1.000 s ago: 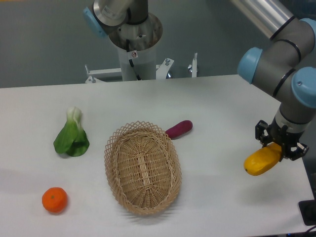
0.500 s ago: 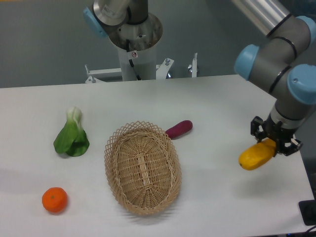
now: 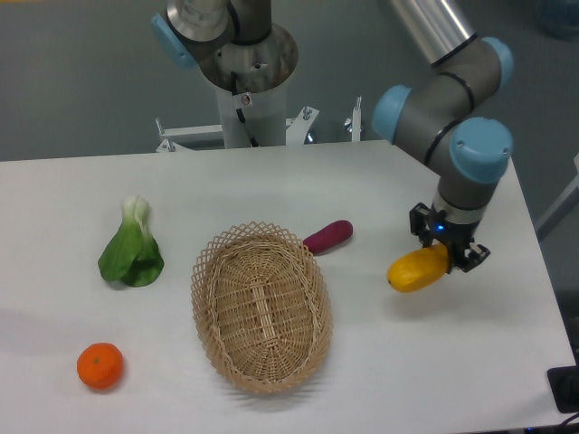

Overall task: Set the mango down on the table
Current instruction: 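Move the held mango toward the purple eggplant and lower it onto the table, then open the gripper, release the mango, and lift the gripper away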

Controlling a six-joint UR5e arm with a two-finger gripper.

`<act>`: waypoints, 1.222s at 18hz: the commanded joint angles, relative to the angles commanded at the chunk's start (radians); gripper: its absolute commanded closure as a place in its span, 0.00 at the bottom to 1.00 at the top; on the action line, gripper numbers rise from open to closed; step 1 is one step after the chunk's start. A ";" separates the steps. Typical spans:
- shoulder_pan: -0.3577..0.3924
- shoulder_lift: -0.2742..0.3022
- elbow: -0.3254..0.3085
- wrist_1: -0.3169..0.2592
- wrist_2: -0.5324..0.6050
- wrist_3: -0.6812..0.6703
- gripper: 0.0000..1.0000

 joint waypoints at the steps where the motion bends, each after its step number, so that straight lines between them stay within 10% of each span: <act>1: -0.008 0.000 -0.025 0.008 0.002 -0.002 0.76; 7: -0.015 -0.005 -0.051 0.005 0.008 0.006 0.55; 11: -0.015 -0.009 -0.048 0.011 0.041 0.003 0.00; 22: -0.008 -0.006 0.105 -0.118 0.041 0.011 0.00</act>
